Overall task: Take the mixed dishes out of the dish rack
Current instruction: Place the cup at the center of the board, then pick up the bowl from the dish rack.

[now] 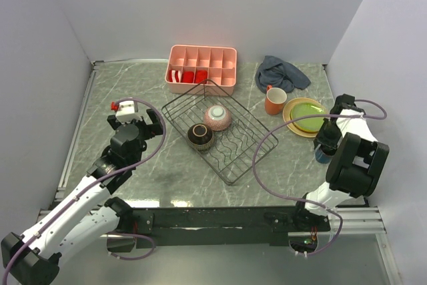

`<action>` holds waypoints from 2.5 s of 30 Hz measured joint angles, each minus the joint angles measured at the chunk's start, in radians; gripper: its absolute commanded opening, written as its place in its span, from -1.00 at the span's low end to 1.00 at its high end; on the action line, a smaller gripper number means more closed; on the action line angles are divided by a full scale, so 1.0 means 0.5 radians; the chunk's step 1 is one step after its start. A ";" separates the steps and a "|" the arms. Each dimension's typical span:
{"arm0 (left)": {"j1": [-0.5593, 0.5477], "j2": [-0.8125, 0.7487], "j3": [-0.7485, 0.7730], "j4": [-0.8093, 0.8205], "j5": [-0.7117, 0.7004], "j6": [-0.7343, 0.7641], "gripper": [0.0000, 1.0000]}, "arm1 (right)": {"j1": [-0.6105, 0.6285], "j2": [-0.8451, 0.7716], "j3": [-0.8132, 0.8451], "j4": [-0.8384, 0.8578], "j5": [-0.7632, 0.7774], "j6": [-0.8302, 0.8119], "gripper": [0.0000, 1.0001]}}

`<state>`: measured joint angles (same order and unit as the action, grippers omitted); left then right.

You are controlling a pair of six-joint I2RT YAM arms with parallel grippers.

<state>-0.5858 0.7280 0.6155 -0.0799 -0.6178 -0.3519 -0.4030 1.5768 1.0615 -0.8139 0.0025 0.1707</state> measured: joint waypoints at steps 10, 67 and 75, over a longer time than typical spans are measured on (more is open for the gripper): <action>0.000 0.017 0.000 0.002 0.002 -0.001 0.99 | -0.002 -0.091 0.002 -0.003 -0.010 0.033 0.70; -0.337 2.356 1.846 -0.798 0.289 -0.011 0.99 | 1.204 -2.100 -0.729 0.441 -0.385 0.446 1.00; -0.330 2.573 2.052 -0.867 0.140 -0.025 0.99 | 1.204 -2.147 -0.729 0.351 -0.381 0.370 1.00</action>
<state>-0.7509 2.0148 1.6413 -0.5137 -0.5480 -0.3645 0.1989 0.5034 0.6971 -0.6384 -0.1883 0.3557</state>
